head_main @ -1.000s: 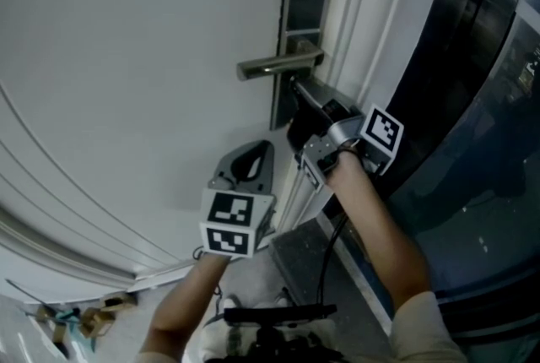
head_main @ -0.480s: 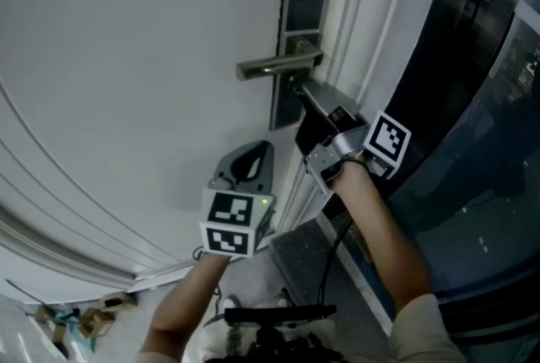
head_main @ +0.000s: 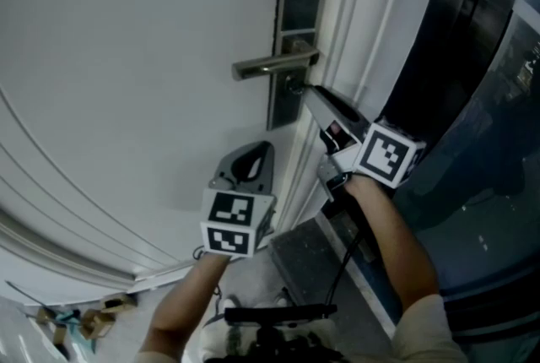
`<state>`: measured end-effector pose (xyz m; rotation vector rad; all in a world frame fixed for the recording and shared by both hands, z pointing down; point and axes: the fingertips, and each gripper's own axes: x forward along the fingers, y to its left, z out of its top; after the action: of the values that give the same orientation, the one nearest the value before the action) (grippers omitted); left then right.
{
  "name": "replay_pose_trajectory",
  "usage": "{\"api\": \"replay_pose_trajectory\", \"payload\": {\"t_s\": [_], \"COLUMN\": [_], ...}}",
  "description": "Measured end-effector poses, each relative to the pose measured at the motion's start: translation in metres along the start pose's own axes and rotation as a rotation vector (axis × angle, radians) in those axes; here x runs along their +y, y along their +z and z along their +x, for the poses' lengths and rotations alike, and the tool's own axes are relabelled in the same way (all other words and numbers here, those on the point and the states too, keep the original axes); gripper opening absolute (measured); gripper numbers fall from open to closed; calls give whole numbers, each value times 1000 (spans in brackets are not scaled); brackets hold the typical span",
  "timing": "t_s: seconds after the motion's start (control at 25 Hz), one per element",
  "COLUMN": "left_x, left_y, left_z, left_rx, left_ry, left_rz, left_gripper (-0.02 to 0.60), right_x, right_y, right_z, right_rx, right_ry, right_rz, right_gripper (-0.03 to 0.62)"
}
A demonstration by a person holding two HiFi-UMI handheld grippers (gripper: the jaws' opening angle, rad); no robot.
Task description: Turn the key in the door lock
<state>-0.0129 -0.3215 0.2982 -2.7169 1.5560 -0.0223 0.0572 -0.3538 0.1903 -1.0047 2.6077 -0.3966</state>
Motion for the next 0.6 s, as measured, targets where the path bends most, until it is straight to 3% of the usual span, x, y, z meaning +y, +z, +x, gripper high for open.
{"api": "replay_pose_trajectory", "payload": {"t_s": [0.4,0.6], "left_x": [3,4], "left_y": [-1,-1], "left_z": [0,1], "left_rx": [3,4], "left_ry": [6,6], "left_rz": [-1,-4], "left_gripper": [17,17], "right_x": [18,23], "right_y": [-9,-23], "right_z": [5,12], "right_rx": [154,253], "right_ry": [-91,-120], "right_rz": [-784,-1110], "right_gripper": [149,149]}}
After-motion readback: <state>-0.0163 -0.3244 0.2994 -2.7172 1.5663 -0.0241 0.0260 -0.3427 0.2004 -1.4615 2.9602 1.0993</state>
